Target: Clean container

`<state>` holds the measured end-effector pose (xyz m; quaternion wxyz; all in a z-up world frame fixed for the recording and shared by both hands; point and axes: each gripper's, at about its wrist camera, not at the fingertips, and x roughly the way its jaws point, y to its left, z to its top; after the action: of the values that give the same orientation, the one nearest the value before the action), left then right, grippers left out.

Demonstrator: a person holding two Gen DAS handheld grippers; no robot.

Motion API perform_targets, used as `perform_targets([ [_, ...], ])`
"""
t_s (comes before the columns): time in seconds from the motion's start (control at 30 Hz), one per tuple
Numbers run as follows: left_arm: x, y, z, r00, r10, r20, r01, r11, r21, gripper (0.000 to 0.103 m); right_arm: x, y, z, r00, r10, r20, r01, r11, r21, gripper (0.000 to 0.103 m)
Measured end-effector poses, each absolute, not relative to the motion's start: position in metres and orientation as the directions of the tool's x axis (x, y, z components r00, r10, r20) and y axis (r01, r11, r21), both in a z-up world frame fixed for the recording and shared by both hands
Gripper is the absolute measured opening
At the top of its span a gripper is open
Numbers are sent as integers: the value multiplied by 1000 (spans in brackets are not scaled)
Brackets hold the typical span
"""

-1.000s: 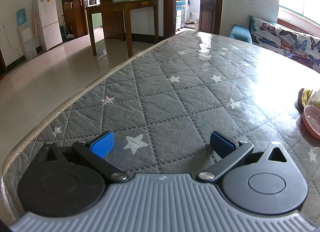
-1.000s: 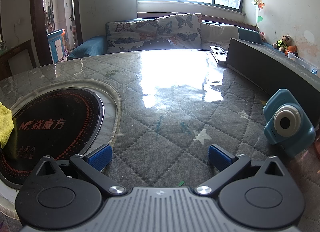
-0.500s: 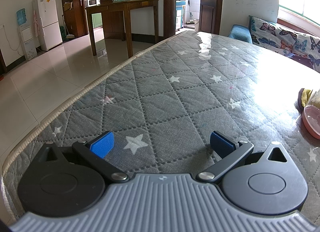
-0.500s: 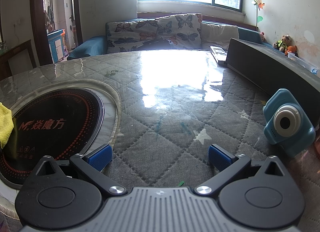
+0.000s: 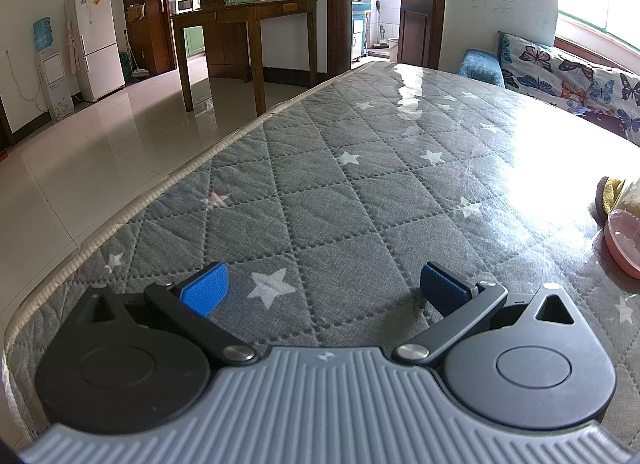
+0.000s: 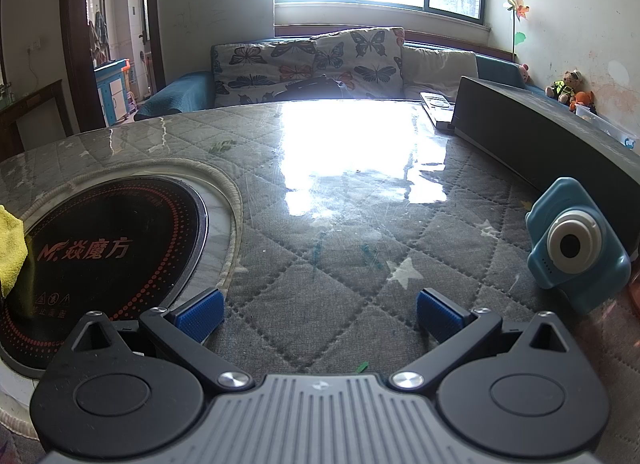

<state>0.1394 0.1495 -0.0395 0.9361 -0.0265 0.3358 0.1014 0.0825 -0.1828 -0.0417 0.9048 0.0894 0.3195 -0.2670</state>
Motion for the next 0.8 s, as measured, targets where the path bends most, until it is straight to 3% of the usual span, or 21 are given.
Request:
perform_targets([
  [0.8,139,150,-39,754,172,-634,-208,978,18,103,82,-183,-42,653,-426,-626,540,841,-9,103],
])
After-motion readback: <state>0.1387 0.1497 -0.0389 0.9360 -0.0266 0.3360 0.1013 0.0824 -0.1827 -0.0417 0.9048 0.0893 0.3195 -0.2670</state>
